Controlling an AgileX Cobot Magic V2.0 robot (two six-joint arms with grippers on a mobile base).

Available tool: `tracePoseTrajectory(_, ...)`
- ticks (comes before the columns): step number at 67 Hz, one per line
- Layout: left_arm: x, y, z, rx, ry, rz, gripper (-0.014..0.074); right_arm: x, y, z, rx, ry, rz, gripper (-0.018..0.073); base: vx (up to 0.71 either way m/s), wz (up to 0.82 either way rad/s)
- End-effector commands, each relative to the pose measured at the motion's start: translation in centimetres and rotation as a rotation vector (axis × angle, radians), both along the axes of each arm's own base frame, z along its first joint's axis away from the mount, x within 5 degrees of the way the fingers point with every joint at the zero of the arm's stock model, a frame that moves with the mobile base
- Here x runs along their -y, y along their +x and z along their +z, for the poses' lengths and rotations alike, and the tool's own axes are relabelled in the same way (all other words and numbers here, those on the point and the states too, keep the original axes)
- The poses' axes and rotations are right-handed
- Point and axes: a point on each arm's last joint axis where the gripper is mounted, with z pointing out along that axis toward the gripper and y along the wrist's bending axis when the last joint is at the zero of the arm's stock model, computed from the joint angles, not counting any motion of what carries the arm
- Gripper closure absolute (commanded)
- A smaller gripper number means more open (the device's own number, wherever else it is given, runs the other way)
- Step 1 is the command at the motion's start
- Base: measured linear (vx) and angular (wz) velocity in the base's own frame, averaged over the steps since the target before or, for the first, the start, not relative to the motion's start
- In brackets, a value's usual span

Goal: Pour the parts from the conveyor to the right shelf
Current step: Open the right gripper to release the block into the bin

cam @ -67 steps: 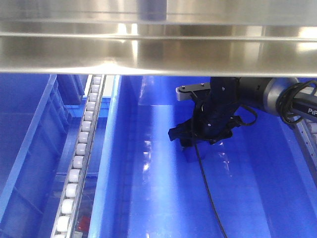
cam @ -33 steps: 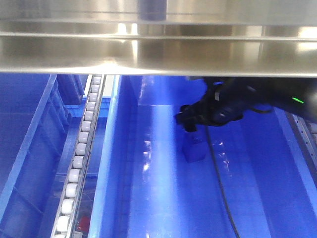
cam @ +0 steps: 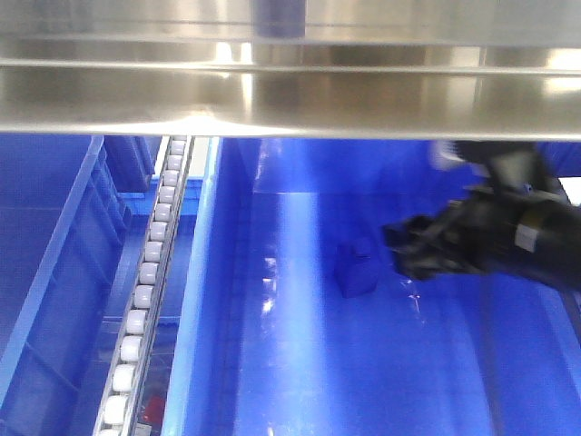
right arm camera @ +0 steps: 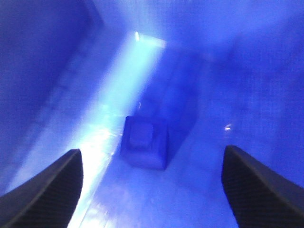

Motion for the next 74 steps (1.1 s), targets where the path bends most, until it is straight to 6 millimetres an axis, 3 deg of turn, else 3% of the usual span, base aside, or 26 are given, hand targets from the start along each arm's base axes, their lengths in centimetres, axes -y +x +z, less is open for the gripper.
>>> tracePoseTrajectory(1, 0.1, 0.0, 0.0, 0.06, -0.016, -0.008, 0.0603, 0.9, -2.0, 2.5, 0.168, 0.059, 0.008, -0.0001, 0.0, 0.0)
tracePoseTrajectory(20, 0.1, 0.0, 0.0, 0.06, -0.016, -0.008, 0.0603, 4.2, -9.5, 3.2, 0.34, 0.14, 0.015, -0.0001, 0.0, 0.0)
tracePoseTrajectory(45, 0.1, 0.0, 0.0, 0.06, -0.016, -0.008, 0.0603, 7.3, -17.9, 1.3, 0.553, 0.18, 0.097, -0.0001, 0.0, 0.0)
tracePoseTrajectory(54, 0.1, 0.0, 0.0, 0.06, -0.016, -0.008, 0.0603, 7.7, -19.3, 0.2, 0.595, 0.242, 0.106, -0.0001, 0.0, 0.0)
tracePoseTrajectory(65, 0.1, 0.0, 0.0, 0.06, -0.016, -0.008, 0.0603, 7.9, -19.5, -0.3, 0.617, 0.25, 0.099, 0.0041, 0.0, 0.0)
tracePoseTrajectory(70, 0.1, 0.0, 0.0, 0.06, -0.016, -0.008, 0.0603, 7.9, -19.4, -0.3, 0.623, 0.246, 0.097, 0.0141, 0.0, 0.0)
tracePoseTrajectory(74, 0.1, 0.0, 0.0, 0.06, -0.016, -0.008, 0.0603, 7.9, -19.4, -0.2, 0.629, 0.246, 0.096, 0.028, 0.0, 0.0)
